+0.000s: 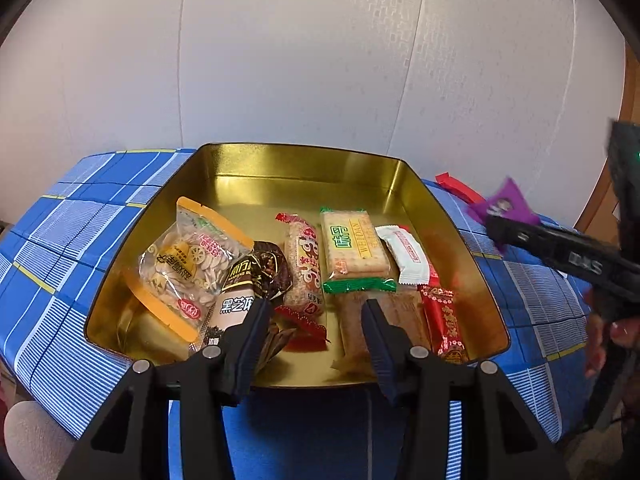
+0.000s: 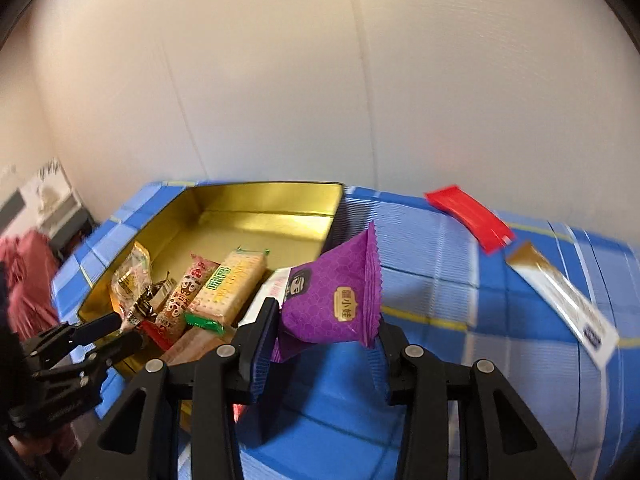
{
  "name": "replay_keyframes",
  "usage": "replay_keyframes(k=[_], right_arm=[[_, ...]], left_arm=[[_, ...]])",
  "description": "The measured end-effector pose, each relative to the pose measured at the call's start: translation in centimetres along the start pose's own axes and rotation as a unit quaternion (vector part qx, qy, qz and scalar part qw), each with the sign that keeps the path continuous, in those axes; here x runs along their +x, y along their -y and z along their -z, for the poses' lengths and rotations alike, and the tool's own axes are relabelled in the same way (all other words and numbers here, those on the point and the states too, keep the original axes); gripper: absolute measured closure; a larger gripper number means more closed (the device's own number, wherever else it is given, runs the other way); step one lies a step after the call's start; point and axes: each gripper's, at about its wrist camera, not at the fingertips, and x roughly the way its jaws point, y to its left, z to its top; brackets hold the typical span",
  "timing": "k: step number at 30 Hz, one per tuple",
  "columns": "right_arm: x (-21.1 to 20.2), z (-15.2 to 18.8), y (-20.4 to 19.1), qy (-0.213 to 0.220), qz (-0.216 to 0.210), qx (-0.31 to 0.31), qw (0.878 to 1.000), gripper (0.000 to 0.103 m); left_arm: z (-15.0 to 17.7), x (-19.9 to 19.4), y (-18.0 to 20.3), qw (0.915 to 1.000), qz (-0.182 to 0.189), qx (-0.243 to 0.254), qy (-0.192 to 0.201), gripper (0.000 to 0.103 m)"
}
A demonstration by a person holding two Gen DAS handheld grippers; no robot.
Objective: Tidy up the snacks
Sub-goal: 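Carry the purple pouch into the tin tray and open the right gripper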
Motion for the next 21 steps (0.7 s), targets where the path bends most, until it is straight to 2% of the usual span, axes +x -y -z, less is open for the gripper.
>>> replay_keyframes(k=[13,17,21], right_arm=[[6.2,-3.4,-3.2,-0.055,0.027,-0.094,0.994,0.059],[7.2,-3.8,-3.5,-0.053,0.050,-0.113,0.991,0.055],[6.7,-4.3,-3.0,-0.031,0.052,-0.098,0.993,0.053]], left_arm=[[0.2,-0.1,-1.2,0.9998,0.010,-0.018,-0.002,0.054],[0.3,-0.1,-1.4,0.9996,0.011,-0.024,-0.002,0.054],[0.3,-0.2,-1.5,0.9996,0.011,-0.026,-0.002,0.054]])
